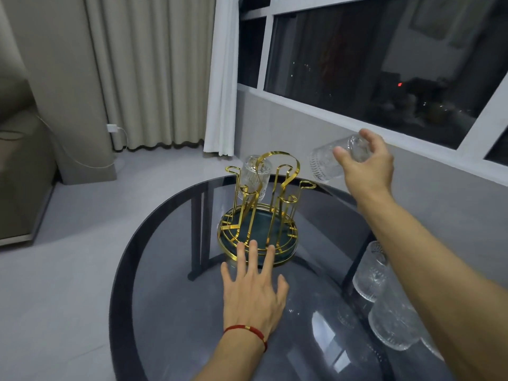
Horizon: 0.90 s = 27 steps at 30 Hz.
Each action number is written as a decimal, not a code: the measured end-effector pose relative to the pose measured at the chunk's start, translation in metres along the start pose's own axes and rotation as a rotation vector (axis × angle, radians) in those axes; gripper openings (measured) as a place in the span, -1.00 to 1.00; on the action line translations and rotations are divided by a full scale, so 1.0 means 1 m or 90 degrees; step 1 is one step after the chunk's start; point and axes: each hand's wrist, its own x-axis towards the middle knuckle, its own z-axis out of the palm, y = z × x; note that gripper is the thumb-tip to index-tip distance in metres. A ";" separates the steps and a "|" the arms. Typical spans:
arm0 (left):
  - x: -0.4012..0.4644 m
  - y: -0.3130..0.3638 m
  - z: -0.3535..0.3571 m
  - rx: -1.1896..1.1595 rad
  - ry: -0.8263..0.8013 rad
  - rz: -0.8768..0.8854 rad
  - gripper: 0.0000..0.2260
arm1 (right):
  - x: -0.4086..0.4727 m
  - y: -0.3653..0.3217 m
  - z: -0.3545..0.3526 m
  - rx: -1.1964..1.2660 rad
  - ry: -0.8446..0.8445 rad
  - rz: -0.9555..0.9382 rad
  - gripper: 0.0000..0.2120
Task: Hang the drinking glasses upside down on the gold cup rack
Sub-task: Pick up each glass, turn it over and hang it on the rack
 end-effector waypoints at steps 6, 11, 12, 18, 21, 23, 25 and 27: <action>0.002 -0.001 -0.001 -0.008 -0.003 0.001 -0.40 | 0.029 -0.005 0.041 0.000 -0.051 0.017 -0.31; 0.004 -0.001 -0.001 -0.012 -0.004 0.002 -0.40 | 0.045 -0.004 0.060 -0.017 -0.110 0.017 -0.33; 0.004 0.000 -0.002 -0.016 -0.002 0.002 -0.40 | 0.047 -0.003 0.061 -0.021 -0.120 0.018 -0.35; 0.006 0.001 -0.005 -0.020 -0.012 -0.003 -0.40 | 0.058 -0.002 0.073 -0.038 -0.213 0.025 -0.40; 0.005 0.003 -0.007 -0.014 -0.008 -0.004 -0.41 | 0.062 -0.004 0.078 -0.050 -0.255 0.044 -0.43; 0.004 0.003 -0.008 -0.013 0.000 -0.002 -0.42 | 0.062 -0.003 0.082 -0.066 -0.299 0.053 -0.47; 0.004 0.004 -0.008 -0.010 0.007 -0.003 -0.43 | 0.061 0.000 0.087 -0.074 -0.342 0.065 -0.55; 0.004 0.004 -0.009 -0.009 0.017 -0.002 -0.43 | 0.059 0.003 0.091 -0.072 -0.371 0.080 -0.66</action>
